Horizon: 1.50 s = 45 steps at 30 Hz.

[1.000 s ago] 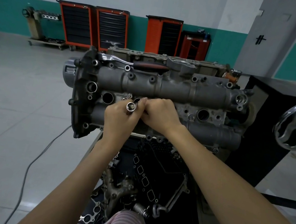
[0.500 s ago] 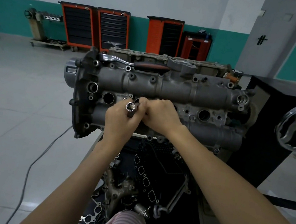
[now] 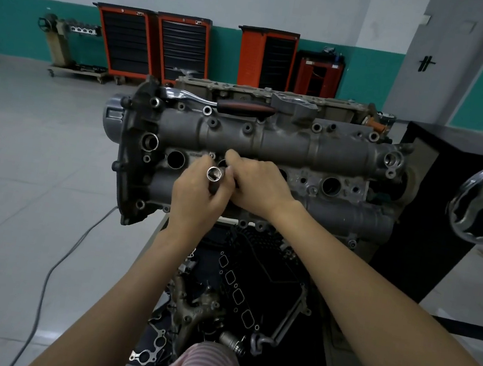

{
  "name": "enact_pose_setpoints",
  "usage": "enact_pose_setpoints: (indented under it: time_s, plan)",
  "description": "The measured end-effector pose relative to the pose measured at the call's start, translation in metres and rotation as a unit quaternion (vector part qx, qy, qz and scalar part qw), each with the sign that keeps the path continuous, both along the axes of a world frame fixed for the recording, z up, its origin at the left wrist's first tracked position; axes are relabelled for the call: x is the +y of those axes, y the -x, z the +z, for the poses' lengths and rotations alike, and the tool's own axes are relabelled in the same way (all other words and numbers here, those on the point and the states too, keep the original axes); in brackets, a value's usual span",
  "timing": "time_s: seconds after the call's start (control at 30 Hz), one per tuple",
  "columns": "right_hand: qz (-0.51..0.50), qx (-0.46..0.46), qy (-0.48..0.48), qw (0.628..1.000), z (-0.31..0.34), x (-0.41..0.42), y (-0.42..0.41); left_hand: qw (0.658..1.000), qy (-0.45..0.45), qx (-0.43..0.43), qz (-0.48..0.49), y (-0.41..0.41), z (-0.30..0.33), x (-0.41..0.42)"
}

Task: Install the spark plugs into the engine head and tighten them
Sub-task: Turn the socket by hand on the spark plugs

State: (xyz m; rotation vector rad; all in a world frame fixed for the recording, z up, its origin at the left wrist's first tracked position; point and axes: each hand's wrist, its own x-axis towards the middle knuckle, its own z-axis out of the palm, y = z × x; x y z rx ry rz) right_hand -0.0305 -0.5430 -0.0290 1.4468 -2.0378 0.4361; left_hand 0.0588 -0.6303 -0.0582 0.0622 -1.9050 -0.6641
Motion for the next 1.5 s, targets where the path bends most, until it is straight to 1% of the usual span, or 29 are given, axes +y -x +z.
enact_pose_setpoints:
  time_s: [0.07, 0.2, 0.3, 0.43, 0.53, 0.67, 0.8, 0.9, 1.03, 1.17, 1.33, 1.43, 1.5]
  plan:
    - [-0.007, 0.011, -0.003, 1.000, 0.0008, 0.0010, -0.0008, 1.000, -0.001, -0.004, 0.003, 0.0005, 0.0005, -0.0009]
    - [-0.015, 0.040, 0.060, 0.997, 0.0024, 0.0034, -0.0051, 1.000, 0.001, -0.002, 0.017, 0.0016, 0.0036, -0.0008]
    - [-0.003, 0.041, 0.069, 0.997, 0.0013, 0.0031, -0.0053, 1.000, 0.017, 0.003, 0.021, 0.0008, 0.0024, -0.0012]
    - [-0.021, 0.001, 0.027, 0.999, 0.0001, 0.0001, -0.0007, 1.000, -0.012, 0.002, -0.012, -0.0016, 0.0010, -0.0010]
    - [-0.009, 0.014, 0.016, 1.000, -0.0006, 0.0003, -0.0008, 1.000, -0.022, -0.006, -0.009, -0.0019, 0.0009, -0.0003]
    - [0.004, 0.003, 0.035, 0.999, 0.0025, 0.0036, -0.0053, 1.000, -0.024, -0.004, 0.009, 0.0001, 0.0037, -0.0007]
    - [0.012, 0.023, 0.070, 0.997, 0.0026, 0.0039, -0.0079, 0.999, -0.032, -0.010, 0.021, 0.0018, 0.0074, 0.0019]
    - [-0.002, 0.011, 0.048, 0.999, 0.0007, 0.0025, -0.0047, 1.000, -0.017, -0.003, 0.005, -0.0002, 0.0033, -0.0004]
    - [-0.019, 0.014, 0.017, 1.000, -0.0010, -0.0007, -0.0010, 1.000, -0.028, -0.001, -0.006, -0.0015, 0.0030, -0.0008]
    - [-0.002, 0.012, 0.027, 1.000, 0.0013, 0.0025, -0.0029, 1.000, -0.020, -0.010, 0.011, -0.0001, 0.0043, -0.0001]
    - [0.009, 0.024, 0.070, 0.997, 0.0043, 0.0034, -0.0093, 0.999, -0.022, -0.023, 0.026, 0.0011, 0.0057, 0.0000]
    - [-0.005, 0.013, 0.067, 0.998, 0.0027, 0.0021, -0.0067, 1.000, -0.014, -0.018, 0.011, -0.0018, 0.0031, -0.0011]
    - [-0.026, -0.004, 0.048, 0.999, 0.0015, 0.0011, -0.0034, 1.000, -0.023, -0.016, 0.001, -0.0025, 0.0029, -0.0005]
